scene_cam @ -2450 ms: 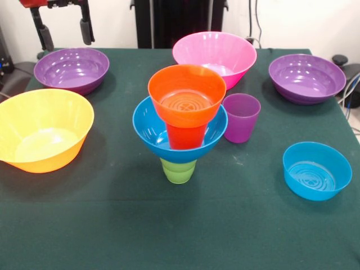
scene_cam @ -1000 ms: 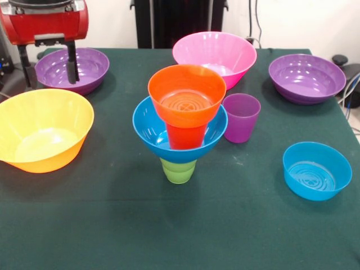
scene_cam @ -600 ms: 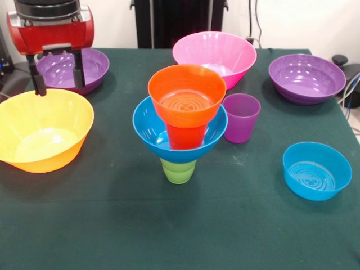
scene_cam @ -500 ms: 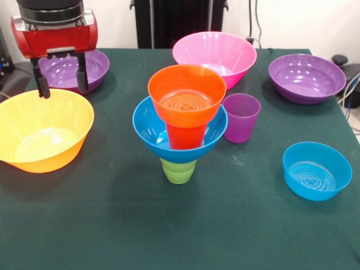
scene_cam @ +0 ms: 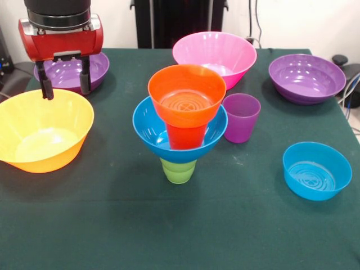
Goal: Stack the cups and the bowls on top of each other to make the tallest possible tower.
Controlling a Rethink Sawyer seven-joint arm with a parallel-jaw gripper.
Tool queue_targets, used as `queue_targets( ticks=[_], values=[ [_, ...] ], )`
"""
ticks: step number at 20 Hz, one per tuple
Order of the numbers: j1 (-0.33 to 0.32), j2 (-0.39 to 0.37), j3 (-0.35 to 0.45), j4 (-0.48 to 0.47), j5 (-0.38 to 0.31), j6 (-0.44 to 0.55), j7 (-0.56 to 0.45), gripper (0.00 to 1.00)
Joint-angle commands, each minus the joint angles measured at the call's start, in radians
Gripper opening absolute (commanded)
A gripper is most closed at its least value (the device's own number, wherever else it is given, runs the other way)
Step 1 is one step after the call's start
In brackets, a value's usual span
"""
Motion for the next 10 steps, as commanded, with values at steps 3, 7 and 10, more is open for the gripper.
queue_targets(
  ticks=[3,7,10],
  values=[
    [0.042,0.069,-0.040,0.026,-0.093,0.098,-0.108,1.00],
    [0.038,0.074,-0.039,0.036,-0.090,0.098,-0.119,1.00],
    [0.033,0.075,-0.043,0.050,-0.093,0.090,-0.119,1.00]
  ],
)
